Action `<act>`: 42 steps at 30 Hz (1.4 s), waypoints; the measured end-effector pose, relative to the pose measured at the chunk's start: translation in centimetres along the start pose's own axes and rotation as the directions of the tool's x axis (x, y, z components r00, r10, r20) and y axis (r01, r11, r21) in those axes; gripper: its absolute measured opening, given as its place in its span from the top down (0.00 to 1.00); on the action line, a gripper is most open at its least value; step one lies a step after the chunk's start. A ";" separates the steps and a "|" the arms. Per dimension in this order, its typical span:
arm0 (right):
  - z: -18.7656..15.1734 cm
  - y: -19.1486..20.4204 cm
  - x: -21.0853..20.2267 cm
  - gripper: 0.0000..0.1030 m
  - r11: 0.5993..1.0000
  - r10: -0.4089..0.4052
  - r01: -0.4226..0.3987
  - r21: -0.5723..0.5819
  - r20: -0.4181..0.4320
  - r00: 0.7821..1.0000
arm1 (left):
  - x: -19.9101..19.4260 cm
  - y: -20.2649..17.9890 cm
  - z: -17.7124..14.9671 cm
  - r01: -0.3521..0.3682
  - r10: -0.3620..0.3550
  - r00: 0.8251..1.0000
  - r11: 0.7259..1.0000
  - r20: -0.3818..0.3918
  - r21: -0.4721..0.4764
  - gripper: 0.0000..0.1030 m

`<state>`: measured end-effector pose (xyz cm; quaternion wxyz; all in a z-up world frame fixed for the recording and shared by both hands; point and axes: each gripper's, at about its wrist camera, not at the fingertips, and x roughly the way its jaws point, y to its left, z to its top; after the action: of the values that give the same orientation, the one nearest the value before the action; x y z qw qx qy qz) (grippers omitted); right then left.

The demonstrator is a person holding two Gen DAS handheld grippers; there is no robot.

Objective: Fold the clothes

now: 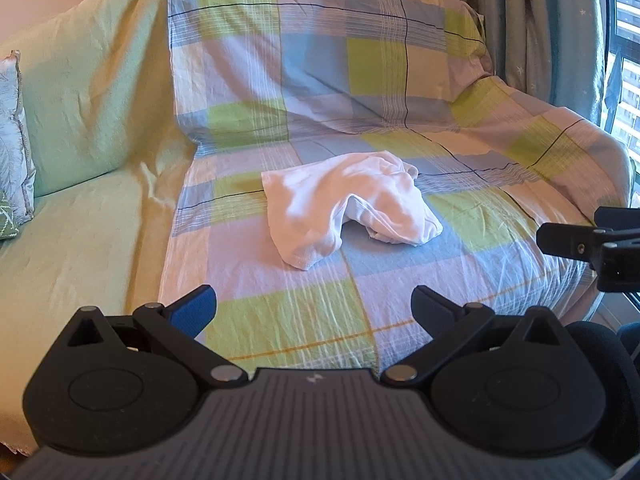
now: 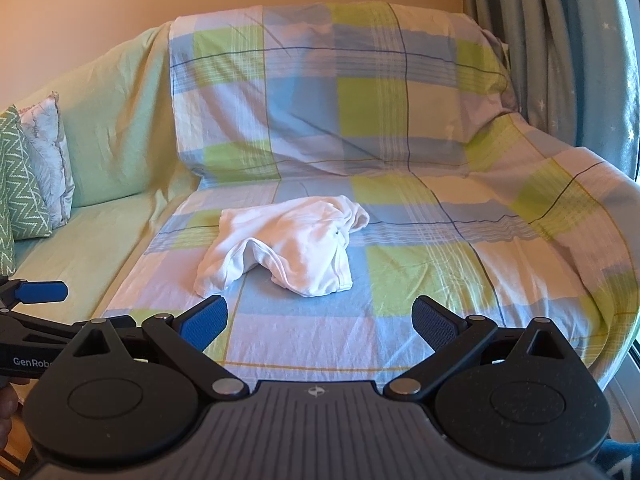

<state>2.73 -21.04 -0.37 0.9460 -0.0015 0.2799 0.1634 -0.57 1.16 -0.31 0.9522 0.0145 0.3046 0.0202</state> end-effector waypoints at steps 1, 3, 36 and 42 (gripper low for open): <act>0.0 0.1 0.0 0.02 1.000 0.000 0.000 -0.002 0.000 1.000 | 0.0 0.1 0.0 -0.005 0.005 1.000 1.000 0.006 -0.001 0.01; -0.1 0.1 0.1 0.02 1.000 -0.002 0.001 -0.007 -0.003 1.000 | 0.2 0.2 0.0 -0.012 0.012 1.000 1.000 0.008 -0.001 0.01; -0.4 -0.2 1.3 0.02 1.000 0.004 -0.004 0.007 -0.039 0.999 | 1.5 -0.2 -0.3 -0.006 0.006 0.999 1.000 -0.032 0.012 0.01; -0.2 -0.3 1.3 0.02 1.000 0.006 -0.005 0.008 -0.041 0.999 | 1.5 -0.3 0.1 -0.004 0.004 0.999 1.000 -0.036 0.015 0.01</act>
<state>3.81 -20.95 -1.24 0.9397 -0.0002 0.2998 0.1648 0.73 0.97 -1.10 0.9463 0.0220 0.3220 0.0201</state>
